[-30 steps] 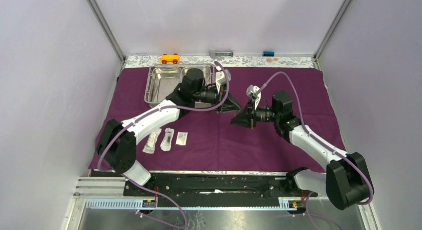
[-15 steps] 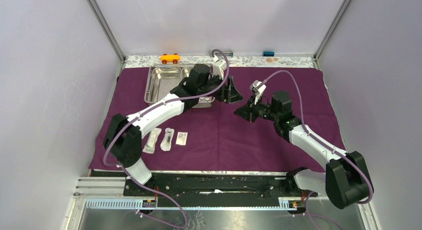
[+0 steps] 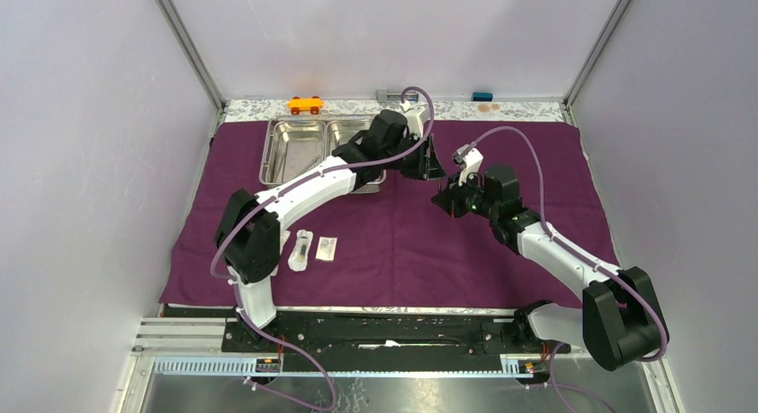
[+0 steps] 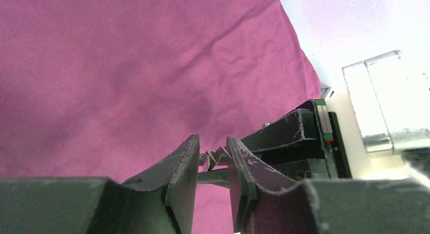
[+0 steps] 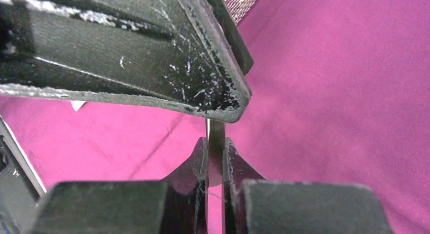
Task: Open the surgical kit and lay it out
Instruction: Place the medical item in the surgical kit.
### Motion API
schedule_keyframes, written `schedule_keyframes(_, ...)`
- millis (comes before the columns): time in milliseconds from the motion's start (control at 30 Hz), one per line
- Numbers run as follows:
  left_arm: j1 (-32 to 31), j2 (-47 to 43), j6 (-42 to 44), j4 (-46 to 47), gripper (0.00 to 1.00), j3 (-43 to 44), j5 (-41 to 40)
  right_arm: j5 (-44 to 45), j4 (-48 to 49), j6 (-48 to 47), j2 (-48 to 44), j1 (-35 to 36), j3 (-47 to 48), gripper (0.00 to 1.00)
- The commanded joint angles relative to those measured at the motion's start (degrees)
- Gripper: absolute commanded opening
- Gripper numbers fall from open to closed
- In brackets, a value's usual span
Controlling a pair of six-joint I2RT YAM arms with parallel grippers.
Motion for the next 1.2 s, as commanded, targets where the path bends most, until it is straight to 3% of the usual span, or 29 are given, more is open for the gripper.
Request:
schedule_keyframes(0,-0.5,1.0,-0.4,-1.9,0.29,3.7,-2.6,2.9,0.8,-1.1,0.4,0.3,3.3,0.00)
schedule_keyframes(333,-0.8,1.7,0.1,-2.7,0.14,3.9,-2.4,2.1,1.2,-2.0,0.3,0.3,2.8,0.00)
schedule_keyframes(400,-0.8,1.4,0.7,-2.8,0.06,3.6,-2.7,0.9,1.6,-2.5,-0.1,0.3,2.6,0.00)
schedule_keyframes(500,-0.8,0.0,1.6,-2.7,0.00,2.3,-3.5,-1.3,1.5,-5.3,-1.0,0.3,2.5,0.23)
schedule_keyframes(567,-0.9,-1.4,2.4,-3.0,0.00,0.6,-4.1,-2.4,0.9,-7.2,-1.8,0.3,2.5,0.49)
schedule_keyframes(700,-0.8,-4.4,6.5,-6.5,0.00,-3.4,-6.0,-4.1,0.1,-10.4,-4.2,0.2,1.9,0.72)
schedule_keyframes(1000,4.6,-4.8,13.9,-27.8,0.00,-6.7,-1.1,-4.0,-0.9,-13.8,-5.0,-3.7,1.5,0.77)
schedule_keyframes(1167,10.2,-3.7,14.1,-30.6,0.00,-10.7,3.2,-4.1,-1.3,-14.5,-4.4,-6.7,1.3,0.77)
